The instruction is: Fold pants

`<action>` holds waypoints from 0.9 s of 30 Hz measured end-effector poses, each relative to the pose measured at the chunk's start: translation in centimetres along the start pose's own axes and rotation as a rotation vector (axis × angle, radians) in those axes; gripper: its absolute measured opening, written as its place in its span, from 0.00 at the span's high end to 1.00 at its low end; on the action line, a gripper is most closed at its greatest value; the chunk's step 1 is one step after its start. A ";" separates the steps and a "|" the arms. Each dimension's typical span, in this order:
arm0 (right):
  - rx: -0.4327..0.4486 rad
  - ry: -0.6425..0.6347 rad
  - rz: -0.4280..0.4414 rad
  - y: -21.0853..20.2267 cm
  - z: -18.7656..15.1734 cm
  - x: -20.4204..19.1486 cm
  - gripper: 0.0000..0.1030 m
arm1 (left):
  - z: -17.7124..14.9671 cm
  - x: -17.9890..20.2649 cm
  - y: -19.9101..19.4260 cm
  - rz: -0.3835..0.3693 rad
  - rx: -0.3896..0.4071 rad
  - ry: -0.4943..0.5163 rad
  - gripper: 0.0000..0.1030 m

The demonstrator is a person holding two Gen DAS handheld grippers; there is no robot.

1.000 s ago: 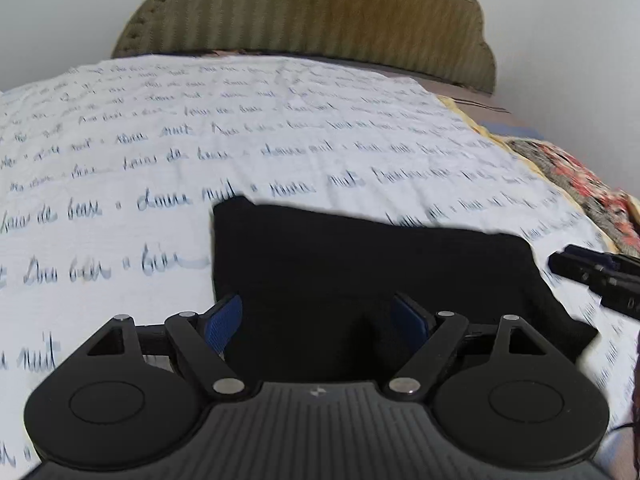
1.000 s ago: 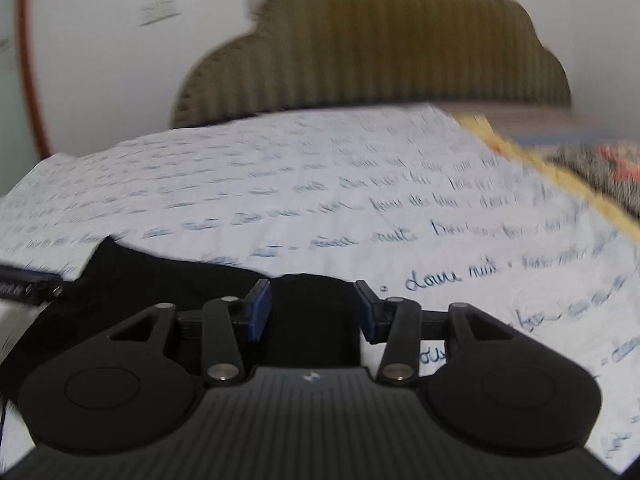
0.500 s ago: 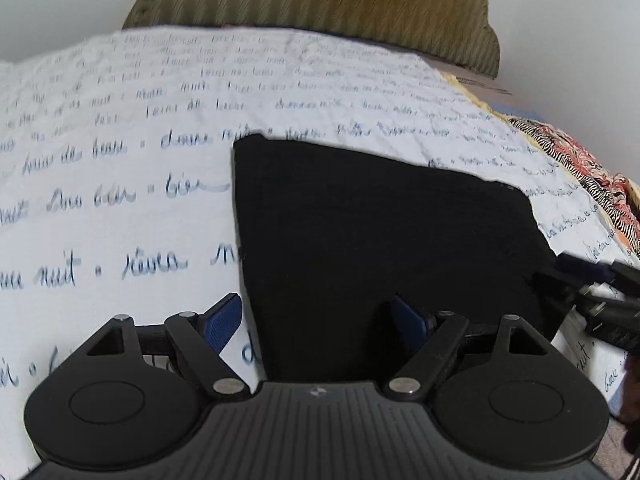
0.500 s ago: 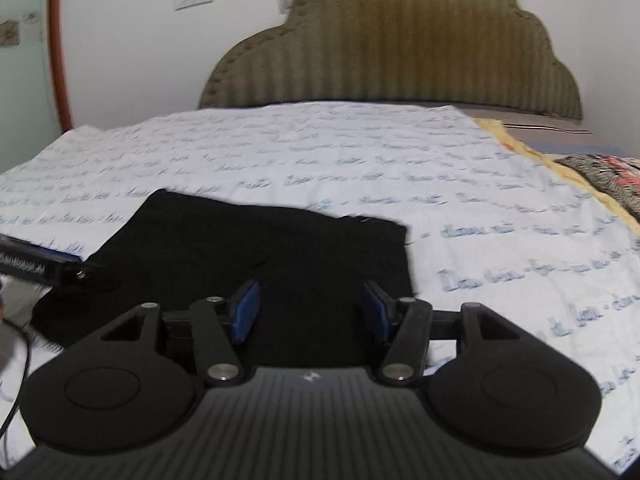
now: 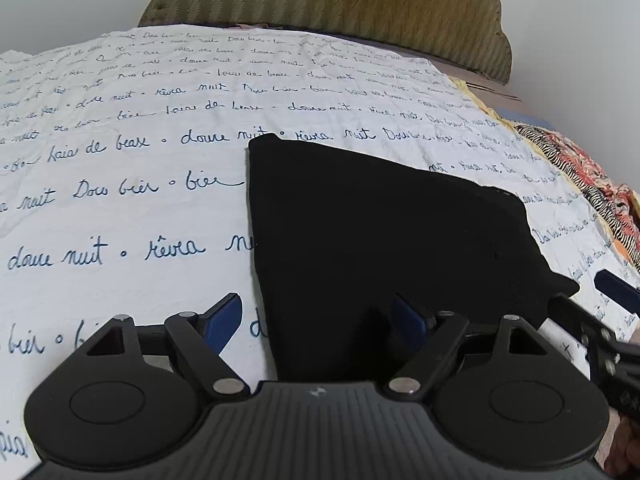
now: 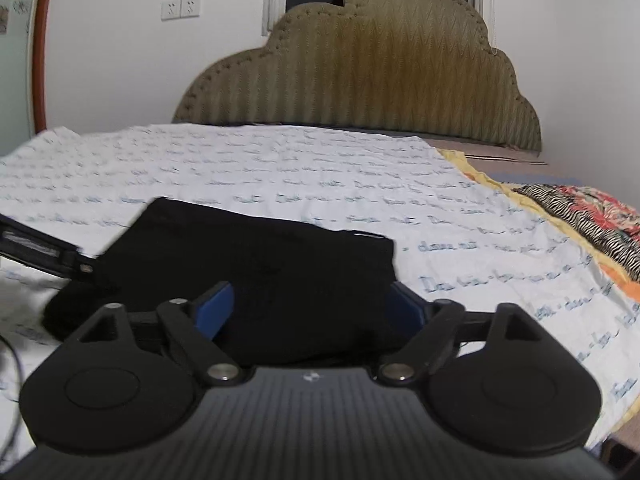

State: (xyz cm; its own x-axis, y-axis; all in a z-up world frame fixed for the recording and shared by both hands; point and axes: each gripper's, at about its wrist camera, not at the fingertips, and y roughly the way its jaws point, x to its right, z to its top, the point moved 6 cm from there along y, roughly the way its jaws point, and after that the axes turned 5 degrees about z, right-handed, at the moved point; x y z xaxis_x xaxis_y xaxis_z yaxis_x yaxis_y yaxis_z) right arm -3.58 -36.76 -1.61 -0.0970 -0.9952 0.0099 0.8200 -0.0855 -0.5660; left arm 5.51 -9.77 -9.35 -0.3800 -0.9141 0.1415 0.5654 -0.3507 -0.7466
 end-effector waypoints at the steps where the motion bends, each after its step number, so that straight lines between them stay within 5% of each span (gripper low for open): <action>1: 0.002 0.007 0.010 -0.2 -0.1 -0.3 0.12 | -0.1 0.0 -0.2 0.005 -0.001 0.003 0.21; 6: -0.003 -0.006 0.015 -1.7 -0.6 -2.3 0.00 | -0.7 0.0 -1.6 0.020 0.012 0.007 0.21; 27: 0.014 -0.018 0.031 -5.7 -3.3 -3.2 0.00 | -3.5 2.2 -3.8 0.068 0.006 0.071 0.21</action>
State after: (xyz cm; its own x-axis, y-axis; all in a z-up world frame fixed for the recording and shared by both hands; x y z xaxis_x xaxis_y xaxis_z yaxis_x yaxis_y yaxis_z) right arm -9.80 -32.96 -1.15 -0.0613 -0.9981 0.0072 0.8301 -0.0550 -0.5548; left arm -0.03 -9.74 -8.50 -0.3919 -0.9190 0.0442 0.5961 -0.2902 -0.7486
